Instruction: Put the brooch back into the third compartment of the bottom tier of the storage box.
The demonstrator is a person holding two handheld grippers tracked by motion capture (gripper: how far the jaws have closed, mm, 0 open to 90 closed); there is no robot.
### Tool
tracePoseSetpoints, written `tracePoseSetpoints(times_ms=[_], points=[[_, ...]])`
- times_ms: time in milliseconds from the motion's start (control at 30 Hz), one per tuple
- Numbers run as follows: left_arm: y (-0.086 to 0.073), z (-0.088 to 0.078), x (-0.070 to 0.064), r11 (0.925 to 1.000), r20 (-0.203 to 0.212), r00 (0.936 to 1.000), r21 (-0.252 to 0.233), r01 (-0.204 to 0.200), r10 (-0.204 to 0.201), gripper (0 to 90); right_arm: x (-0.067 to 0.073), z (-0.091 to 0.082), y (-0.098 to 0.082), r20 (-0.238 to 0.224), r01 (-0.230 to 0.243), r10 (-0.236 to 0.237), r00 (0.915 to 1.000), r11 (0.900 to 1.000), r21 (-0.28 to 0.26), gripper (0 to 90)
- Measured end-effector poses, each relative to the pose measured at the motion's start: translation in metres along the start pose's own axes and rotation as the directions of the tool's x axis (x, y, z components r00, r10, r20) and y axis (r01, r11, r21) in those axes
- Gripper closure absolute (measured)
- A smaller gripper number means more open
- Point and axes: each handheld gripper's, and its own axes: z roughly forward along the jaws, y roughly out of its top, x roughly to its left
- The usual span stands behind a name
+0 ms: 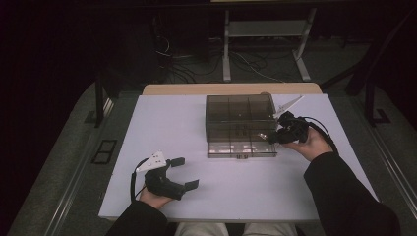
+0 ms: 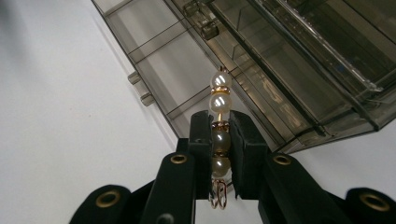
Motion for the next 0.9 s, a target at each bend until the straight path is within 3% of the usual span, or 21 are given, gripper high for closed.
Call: tracePoseSetpoints(times_ms=[900], points=[[0.000,0.000,0.000,1.0000,0.003,1.0000,-0.001,0.000,0.000,0.0,-0.006,0.030,-0.004,-0.006,-0.014,0.014,0.9999,0.999,0.036,78.9]])
